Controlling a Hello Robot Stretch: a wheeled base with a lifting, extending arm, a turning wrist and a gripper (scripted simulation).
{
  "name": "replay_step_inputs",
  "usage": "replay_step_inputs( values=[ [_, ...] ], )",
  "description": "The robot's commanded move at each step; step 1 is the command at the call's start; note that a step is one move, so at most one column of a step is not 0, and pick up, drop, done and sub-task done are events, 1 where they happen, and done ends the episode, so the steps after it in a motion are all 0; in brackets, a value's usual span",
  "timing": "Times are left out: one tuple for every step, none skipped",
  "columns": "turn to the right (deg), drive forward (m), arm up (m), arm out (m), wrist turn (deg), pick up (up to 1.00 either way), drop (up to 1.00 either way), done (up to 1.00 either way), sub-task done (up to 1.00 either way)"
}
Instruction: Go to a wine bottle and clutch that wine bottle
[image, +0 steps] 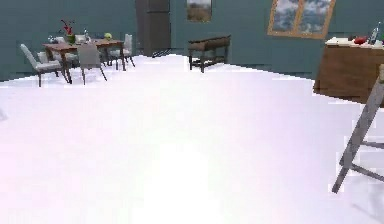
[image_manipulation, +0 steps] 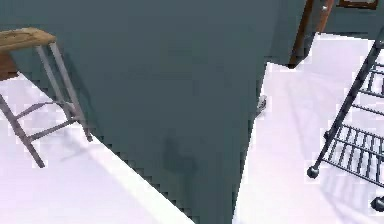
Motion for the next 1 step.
replay_step_inputs(
  values=[
    [21.0,0.0,0.0,0.0,0.0,0.0,0.0,0.0,0.0]
  ],
)
